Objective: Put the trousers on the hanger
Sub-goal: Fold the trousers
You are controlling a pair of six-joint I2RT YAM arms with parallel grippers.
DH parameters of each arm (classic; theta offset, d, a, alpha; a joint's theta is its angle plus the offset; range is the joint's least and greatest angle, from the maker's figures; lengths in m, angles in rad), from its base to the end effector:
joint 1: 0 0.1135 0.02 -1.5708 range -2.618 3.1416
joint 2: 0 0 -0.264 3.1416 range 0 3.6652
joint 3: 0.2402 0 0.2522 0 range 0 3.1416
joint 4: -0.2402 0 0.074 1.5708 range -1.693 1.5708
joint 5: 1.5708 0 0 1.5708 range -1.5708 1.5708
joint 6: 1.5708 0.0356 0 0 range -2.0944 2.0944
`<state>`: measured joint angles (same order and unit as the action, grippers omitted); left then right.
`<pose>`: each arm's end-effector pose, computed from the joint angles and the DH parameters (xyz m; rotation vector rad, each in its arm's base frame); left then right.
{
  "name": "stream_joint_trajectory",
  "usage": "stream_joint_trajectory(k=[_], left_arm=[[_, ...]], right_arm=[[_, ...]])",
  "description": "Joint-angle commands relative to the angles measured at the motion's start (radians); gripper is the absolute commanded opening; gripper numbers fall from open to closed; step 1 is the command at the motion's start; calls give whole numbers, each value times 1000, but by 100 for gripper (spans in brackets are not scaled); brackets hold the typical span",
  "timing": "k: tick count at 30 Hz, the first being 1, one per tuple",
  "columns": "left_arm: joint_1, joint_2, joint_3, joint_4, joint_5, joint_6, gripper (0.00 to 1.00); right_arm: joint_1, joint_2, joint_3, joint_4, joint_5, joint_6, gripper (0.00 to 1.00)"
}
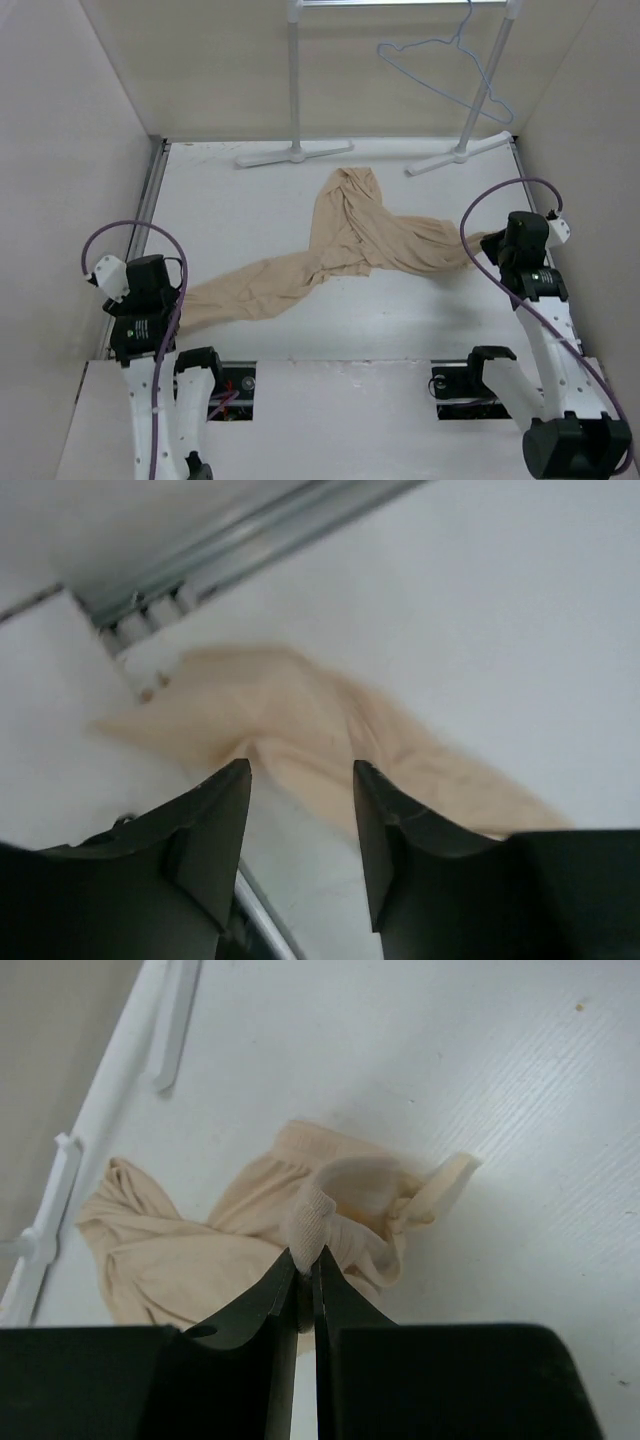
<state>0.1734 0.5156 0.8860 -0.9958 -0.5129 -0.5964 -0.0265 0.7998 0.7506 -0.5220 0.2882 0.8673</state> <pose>0.0778 0.0314 0.3268 -1.0510 1.8433 0.3134 0.1743 -0.0147 0.2923 1.0652 1.8348 0.1912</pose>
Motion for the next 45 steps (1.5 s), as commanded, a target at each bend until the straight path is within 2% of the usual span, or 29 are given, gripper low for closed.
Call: stream_joint_trajectory(k=[1,4,7,9,12,14,16,18,19,21,22,23,24,25,27,28,30,31,34,36,39,43,45], left_arm=[[13,46,48,-28,-28,4,52],[-4,165,154,66,-75,26,68],[-83,263,180,155,-17,4,68],[-184,342,159,215,28,-38,68],[-385,467,160,311,-19,-78,66],[-514,568,186,396,-35,-57,68],[-629,757,270,466,17,19,69],[-689,899,342,528,91,61,69],[-705,979,381,557,138,82,68],[-713,1125,457,594,216,96,65],[-710,1197,502,594,256,105,62],[-705,1259,542,589,284,110,61],[-702,1317,579,586,309,121,61],[-699,1363,609,585,321,135,60],[-693,1428,649,594,329,161,61],[-685,1454,665,594,339,162,61],[-668,1495,686,600,384,135,61],[-662,1517,695,602,407,118,60],[-659,1567,720,608,453,84,52],[-659,1583,725,626,462,64,38],[-662,1580,720,680,450,47,21],[-673,1584,735,732,462,20,17],[-679,1603,749,723,470,17,16]], right_arm=[[-28,45,64,53,5,18,5],[-51,93,101,22,-12,24,9],[-72,116,118,22,-4,19,19],[-97,151,121,42,15,19,25],[-164,237,159,66,-16,10,48],[-178,237,182,50,-27,4,61],[-134,191,173,42,9,-7,73],[-56,147,148,19,66,-19,78],[-7,122,126,5,93,-24,78],[85,81,64,-18,121,-21,63],[113,66,35,-30,117,-13,46],[130,55,11,-51,109,-5,24],[139,46,-9,-77,102,4,12],[144,39,-31,-94,92,13,10],[129,38,-66,-107,50,13,15],[115,41,-86,-105,31,16,23],[92,52,-125,-96,14,32,51],[83,59,-140,-87,16,38,58],[38,107,-161,-35,-12,24,60],[29,142,-166,0,-59,18,55],[27,202,-195,68,-99,29,55],[-5,382,-177,209,-130,-2,55],[-11,475,-142,258,-142,-10,50]])
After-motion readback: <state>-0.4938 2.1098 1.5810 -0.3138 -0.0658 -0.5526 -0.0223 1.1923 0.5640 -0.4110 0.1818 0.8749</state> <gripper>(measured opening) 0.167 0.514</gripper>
